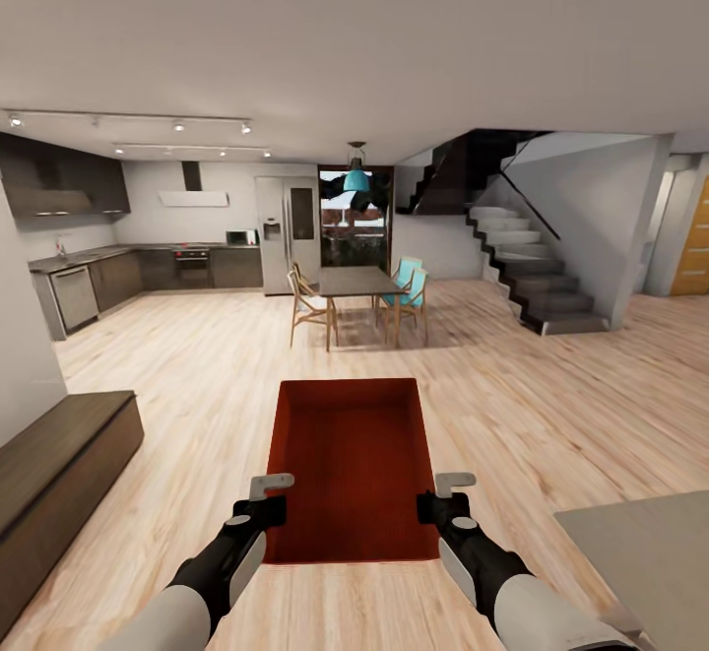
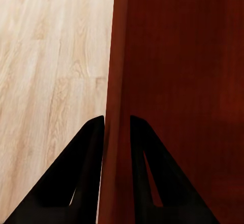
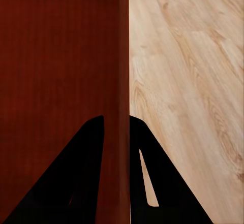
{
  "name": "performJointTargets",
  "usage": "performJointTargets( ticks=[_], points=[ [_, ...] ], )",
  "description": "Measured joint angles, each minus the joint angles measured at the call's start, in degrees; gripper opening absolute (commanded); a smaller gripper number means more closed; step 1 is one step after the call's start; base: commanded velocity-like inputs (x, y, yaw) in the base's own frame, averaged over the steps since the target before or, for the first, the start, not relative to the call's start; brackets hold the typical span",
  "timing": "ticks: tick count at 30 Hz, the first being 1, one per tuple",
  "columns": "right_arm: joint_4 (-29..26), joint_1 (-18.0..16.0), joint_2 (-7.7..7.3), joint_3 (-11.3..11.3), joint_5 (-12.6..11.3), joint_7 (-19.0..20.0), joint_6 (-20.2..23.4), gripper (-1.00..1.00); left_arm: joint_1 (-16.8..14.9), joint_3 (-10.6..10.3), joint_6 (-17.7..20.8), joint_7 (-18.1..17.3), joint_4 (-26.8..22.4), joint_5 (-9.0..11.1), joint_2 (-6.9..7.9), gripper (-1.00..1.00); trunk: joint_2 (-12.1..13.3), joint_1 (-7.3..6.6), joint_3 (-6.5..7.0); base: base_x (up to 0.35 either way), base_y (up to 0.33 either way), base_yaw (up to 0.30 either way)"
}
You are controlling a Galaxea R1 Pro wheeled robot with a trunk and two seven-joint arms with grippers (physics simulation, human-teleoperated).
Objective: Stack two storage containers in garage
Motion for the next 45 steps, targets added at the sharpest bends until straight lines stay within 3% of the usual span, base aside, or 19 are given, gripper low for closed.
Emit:
performJointTargets(
  ticks=[45],
  points=[
    [0.0, 0.0, 0.0, 0.01, -0.11, 0.0, -0.15, -1.0, 0.01, 0.02, 0.15, -0.02, -0.26, -0.15, 0.0, -1.0, 0.0, 0.0, 0.0, 0.323, 0.0, -0.002]
  ],
)
